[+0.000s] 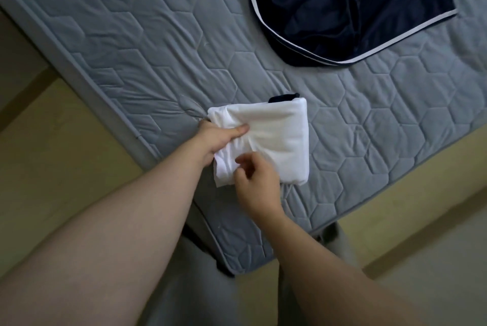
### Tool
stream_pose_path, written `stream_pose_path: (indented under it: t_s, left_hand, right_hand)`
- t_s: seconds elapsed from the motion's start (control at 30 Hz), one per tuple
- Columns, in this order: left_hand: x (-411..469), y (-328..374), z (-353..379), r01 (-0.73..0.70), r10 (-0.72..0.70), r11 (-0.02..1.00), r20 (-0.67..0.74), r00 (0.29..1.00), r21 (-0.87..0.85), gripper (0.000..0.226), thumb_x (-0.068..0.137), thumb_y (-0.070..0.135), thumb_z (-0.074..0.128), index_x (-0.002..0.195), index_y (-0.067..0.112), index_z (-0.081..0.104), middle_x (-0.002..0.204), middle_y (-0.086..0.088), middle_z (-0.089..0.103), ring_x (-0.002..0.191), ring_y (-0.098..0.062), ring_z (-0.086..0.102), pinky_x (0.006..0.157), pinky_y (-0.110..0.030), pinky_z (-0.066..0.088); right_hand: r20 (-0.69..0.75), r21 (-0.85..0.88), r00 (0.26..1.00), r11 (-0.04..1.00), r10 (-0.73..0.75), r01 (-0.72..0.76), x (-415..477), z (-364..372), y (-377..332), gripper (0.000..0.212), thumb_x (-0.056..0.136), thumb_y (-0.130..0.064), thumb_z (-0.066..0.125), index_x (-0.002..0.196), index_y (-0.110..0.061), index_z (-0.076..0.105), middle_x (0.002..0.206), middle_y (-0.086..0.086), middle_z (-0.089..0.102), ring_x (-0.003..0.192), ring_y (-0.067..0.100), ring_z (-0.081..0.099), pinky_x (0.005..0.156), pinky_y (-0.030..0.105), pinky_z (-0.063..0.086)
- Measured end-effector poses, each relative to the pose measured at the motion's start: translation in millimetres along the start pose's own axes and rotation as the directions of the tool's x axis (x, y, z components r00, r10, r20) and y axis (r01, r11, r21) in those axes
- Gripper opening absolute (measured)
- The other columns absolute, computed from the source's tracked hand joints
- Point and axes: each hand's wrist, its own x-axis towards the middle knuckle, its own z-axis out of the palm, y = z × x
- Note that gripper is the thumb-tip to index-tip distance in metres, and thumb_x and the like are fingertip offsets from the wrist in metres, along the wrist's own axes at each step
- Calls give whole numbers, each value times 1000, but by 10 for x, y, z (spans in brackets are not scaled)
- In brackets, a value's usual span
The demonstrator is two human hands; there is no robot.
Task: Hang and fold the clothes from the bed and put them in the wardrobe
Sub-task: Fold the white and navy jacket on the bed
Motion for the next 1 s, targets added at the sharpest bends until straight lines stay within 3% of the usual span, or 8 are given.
stream_pose_path:
  t_s: [0.1, 0.2, 0.3, 0.37, 0.63, 0.7, 0.8, 1.0]
  left_hand:
    - [-157, 27, 130, 117, -111, 986, 52, 992, -120, 75, 60, 34, 96, 122, 6, 63, 109, -16, 74, 93, -34, 73, 85, -56, 59]
    - [-494, 76, 342, 18, -25, 987, -44, 999, -160, 60, 65, 29, 95, 112, 5, 65, 105, -14, 74, 89, -30, 74, 82, -52, 61]
    - [-1093, 213, 486, -120, 88, 974, -171, 981, -191, 38, 66, 27, 94, 91, 12, 69, 96, -10, 76, 79, -23, 75, 75, -43, 63]
    - [-1596, 351, 472, -185, 119, 951, -258, 959, -248, 35, 67, 29, 92, 88, 18, 67, 94, -4, 75, 81, -21, 74, 78, -41, 63]
    - [-4052, 709, -412, -489, 103, 603, -547, 831, -630, 38, 73, 21, 90, 105, 11, 72, 97, -5, 78, 80, -21, 76, 66, -35, 63]
    - [-4663, 642, -734, -582, 108, 479, -614, 782, -657, 32, 73, 18, 89, 101, 14, 73, 94, -2, 78, 74, -15, 76, 57, -28, 59]
    - [-5507, 305, -1205, -655, 103, 291, -657, 746, -698, 38, 75, 18, 86, 110, 14, 72, 102, -5, 78, 89, -23, 76, 73, -34, 62]
    - [-6590, -801, -1996, -644, 150, -56, -644, 750, -763, 29, 77, 19, 82, 102, 7, 72, 89, -9, 77, 76, -24, 76, 65, -33, 61]
  right_hand:
    - [-124, 188, 935, 933, 331, -305, -241, -95, 76, 24, 90, -42, 68, 84, -19, 61, 78, -6, 65, 77, 13, 63, 76, 33, 53]
    - [77, 474, 755, 642, 651, -603, -381, -217, 21, 54, 83, -68, 65, 101, -18, 61, 99, 3, 67, 93, 24, 66, 85, 44, 57]
    - [465, 650, 638, 253, 614, -717, -577, -494, -247, 78, 73, -85, 58, 112, -17, 65, 111, 8, 67, 94, 25, 62, 79, 42, 53]
    - [595, 663, 646, 162, 479, -731, -767, -754, -551, 78, 76, -84, 53, 99, -14, 76, 115, 20, 70, 113, 38, 61, 93, 50, 51]
    - [693, 612, 717, 466, 75, -639, -1802, -1384, -2401, 65, 91, -57, 62, 137, -12, 59, 130, 15, 67, 120, 31, 64, 107, 44, 46]
    - [685, 559, 728, 643, -3, -523, -2139, -1387, -2852, 55, 93, -43, 67, 136, -10, 59, 127, 14, 68, 118, 32, 65, 108, 46, 46]
    - [708, 438, 691, 856, -143, -273, -2801, -1291, -3441, 45, 93, -30, 70, 131, -9, 62, 119, 12, 72, 110, 30, 70, 92, 43, 56]
    - [722, 320, 585, 928, -369, 191, -4084, -868, -4153, 28, 88, -11, 74, 114, -5, 66, 103, 15, 76, 90, 29, 75, 72, 43, 62]
